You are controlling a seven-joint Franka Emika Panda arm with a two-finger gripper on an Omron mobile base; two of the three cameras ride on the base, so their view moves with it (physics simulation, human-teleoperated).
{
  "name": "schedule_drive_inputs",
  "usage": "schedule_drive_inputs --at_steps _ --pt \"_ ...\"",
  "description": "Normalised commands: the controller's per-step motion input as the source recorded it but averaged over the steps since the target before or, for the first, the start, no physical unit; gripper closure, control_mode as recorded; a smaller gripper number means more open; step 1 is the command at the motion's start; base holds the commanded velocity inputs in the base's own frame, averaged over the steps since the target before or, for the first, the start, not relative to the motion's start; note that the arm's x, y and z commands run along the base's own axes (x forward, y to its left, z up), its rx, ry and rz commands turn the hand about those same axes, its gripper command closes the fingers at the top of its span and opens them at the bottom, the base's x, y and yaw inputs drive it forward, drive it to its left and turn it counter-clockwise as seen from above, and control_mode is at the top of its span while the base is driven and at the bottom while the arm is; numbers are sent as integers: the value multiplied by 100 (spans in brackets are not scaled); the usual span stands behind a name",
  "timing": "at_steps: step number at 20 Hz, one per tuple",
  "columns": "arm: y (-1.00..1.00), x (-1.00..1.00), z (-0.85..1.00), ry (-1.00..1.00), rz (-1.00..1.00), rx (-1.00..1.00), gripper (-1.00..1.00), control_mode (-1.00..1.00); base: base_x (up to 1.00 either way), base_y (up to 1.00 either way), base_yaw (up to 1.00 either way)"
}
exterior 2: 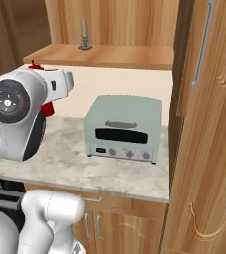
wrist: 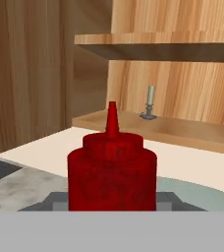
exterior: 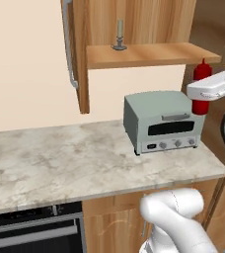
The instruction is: The dining table condiment station is running low on ketchup. Refill the condiment station by opening the cabinet and taking the ketchup from the cabinet and placing it on the dining table.
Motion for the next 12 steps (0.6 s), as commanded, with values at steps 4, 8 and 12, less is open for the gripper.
schedule_drive_inputs --at_steps 4,8,12 --pt "0 0 0 0 0 0 100 100 -89 54 30" --pt "0 0 0 0 0 0 100 100 -74 50 44" --pt "0 0 0 0 0 0 100 100 -70 61 57"
